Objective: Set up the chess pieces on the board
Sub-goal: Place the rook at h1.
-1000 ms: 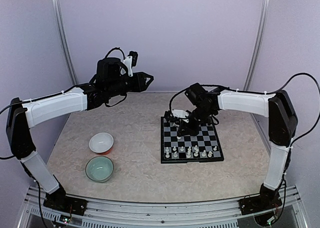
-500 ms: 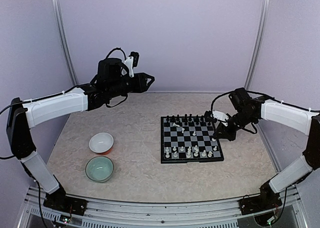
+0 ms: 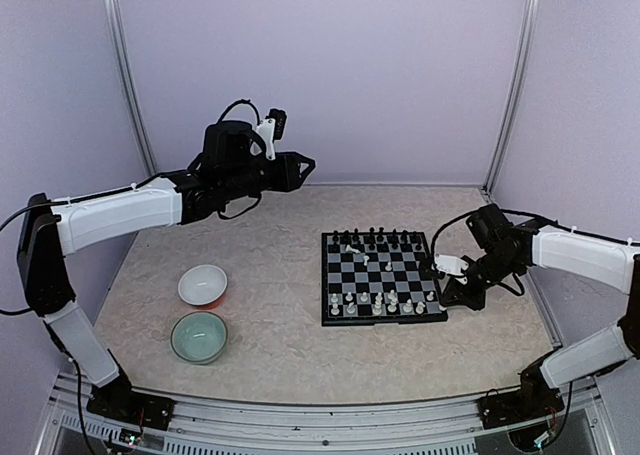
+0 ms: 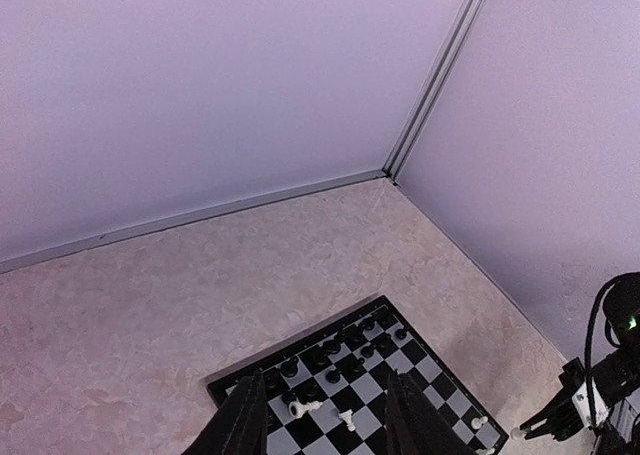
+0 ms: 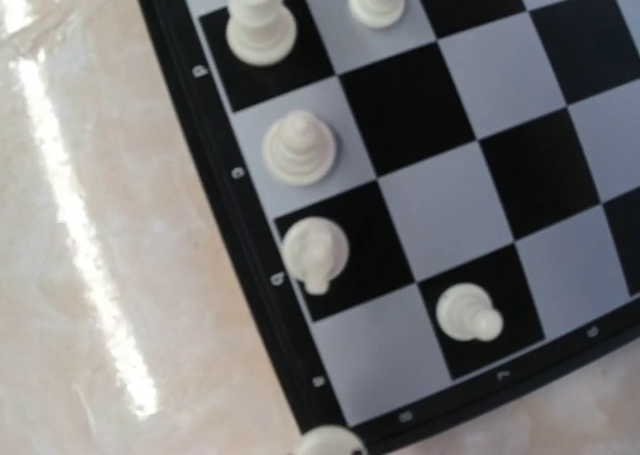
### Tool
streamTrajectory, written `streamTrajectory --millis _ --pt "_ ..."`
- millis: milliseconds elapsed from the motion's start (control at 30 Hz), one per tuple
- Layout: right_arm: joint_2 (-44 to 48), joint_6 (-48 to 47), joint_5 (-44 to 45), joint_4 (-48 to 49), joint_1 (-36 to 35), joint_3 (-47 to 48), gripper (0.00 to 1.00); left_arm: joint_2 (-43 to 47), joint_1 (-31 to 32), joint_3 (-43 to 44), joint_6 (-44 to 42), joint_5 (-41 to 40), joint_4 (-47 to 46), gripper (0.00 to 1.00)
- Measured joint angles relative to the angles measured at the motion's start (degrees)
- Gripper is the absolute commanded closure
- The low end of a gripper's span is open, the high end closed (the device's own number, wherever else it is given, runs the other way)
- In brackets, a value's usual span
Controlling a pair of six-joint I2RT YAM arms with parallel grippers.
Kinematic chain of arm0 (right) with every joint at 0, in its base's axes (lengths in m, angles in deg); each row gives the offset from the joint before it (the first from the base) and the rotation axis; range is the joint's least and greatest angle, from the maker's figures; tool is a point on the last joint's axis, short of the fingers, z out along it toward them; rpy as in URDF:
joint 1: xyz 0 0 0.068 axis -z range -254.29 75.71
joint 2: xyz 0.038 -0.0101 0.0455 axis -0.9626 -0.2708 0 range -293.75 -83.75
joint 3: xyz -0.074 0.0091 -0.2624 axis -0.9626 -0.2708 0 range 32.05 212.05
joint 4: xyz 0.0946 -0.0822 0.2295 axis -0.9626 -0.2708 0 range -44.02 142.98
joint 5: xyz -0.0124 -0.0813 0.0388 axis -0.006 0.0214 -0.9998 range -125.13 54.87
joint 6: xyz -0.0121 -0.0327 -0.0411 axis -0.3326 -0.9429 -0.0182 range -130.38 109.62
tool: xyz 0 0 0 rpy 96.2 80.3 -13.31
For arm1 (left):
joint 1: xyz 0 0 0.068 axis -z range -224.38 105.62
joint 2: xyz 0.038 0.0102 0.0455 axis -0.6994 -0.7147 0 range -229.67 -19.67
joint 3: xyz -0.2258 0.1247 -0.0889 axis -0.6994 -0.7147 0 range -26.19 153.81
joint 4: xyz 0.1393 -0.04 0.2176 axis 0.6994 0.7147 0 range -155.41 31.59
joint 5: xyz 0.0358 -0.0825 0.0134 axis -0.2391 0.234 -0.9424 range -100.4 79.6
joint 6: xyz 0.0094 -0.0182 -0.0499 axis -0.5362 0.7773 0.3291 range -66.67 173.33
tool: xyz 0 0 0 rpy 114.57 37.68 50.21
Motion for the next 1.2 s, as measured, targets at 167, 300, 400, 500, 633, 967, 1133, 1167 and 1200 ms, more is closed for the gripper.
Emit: streamTrajectory --millis 167,300,400,500,633,967,1133,1167,1200 --pt "-1.29 -0.09 -0.02 1.86 0.00 -0.02 0.97 -0.33 1.09 0.00 -0.81 -0.61 0.15 0.58" --pt "-3.10 -0.09 -0.20 3.19 0.00 -0.02 0.97 -0.48 1.27 0.00 -1.05 -0.63 0.28 0.58" --pt "-4.37 -0.07 -0.31 4.15 0.00 -0.02 0.97 -0.63 1.27 0.00 -1.05 -0.63 0.42 0.58" --pt "-5.22 -0.04 -0.39 4.83 0.00 -0.02 0.97 -0.72 1.27 0.00 -1.07 -0.76 0.42 0.58" --pt "-6.23 -0.07 -0.50 5.75 0.00 -0.02 0.96 -0.72 1.27 0.00 -1.25 -0.81 0.44 0.58" --pt "-8.35 0.42 -0.70 7.32 0.00 -0.02 0.77 -0.79 1.27 0.00 -1.49 -0.79 0.44 0.58" --pt "-8.20 0.83 -0.76 6.47 0.00 0.26 0.68 -1.05 1.27 0.00 -1.51 -0.79 0.46 0.58" --pt "-8.00 0.96 -0.87 5.84 0.00 0.63 0.68 -1.14 1.27 0.00 -1.53 -0.79 0.48 0.58" --pt "-7.74 1.03 -1.14 4.90 0.00 1.27 0.68 -1.18 1.27 0.00 -1.53 -0.79 0.50 0.58"
